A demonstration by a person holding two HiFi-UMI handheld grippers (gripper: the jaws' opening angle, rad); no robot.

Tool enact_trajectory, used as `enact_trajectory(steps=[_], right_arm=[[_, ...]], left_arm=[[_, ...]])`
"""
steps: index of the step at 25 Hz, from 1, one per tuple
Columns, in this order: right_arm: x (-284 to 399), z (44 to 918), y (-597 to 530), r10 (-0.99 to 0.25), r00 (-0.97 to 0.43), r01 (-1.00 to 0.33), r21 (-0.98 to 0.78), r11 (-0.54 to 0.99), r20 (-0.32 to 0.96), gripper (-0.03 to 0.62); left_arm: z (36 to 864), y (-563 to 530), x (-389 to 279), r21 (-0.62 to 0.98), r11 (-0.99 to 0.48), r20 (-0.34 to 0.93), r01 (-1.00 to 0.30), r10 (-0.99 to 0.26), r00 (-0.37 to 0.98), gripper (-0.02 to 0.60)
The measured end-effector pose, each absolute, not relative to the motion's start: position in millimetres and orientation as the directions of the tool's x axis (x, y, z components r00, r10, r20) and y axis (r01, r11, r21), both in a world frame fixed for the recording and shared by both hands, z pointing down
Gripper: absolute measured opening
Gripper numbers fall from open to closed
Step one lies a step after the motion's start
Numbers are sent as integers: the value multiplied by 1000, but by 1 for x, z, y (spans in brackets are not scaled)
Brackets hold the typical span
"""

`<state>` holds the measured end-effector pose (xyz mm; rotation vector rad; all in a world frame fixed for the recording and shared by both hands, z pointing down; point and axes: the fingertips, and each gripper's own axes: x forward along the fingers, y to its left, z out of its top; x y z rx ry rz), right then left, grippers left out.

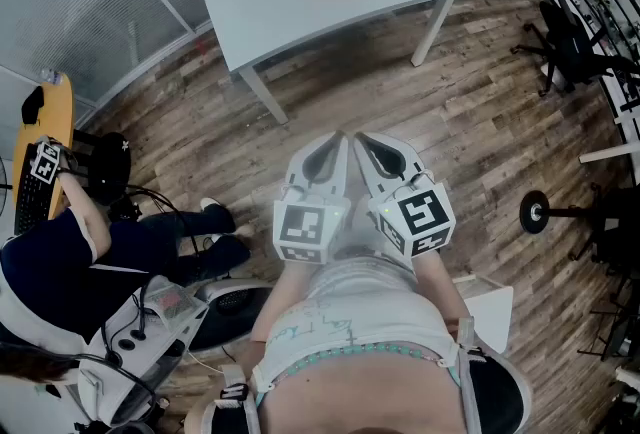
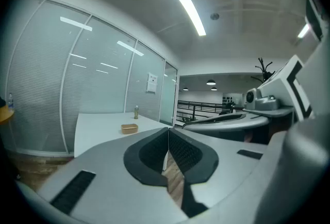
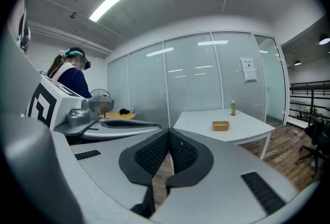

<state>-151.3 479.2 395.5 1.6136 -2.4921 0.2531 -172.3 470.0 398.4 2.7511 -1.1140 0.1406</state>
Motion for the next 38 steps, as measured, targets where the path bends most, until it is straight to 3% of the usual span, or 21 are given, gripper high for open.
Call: enact_trajectory(steps=[10,21,38], right_arm=[[-144,391,485,-896,-405,-914,-102,392,183,0],[-128,410,474,-892,-376,-927,-96,363,251,0],[-61,398,310,-877,-418,-908,-122,400,238,0]], left_arm=[[400,476,-168,134,-708,159,-693,-675,720,3],[411,460,-160,189,-721,171,-667,-644,745,3],[399,294,-87,157,-710,168,-687,-666,727,3]])
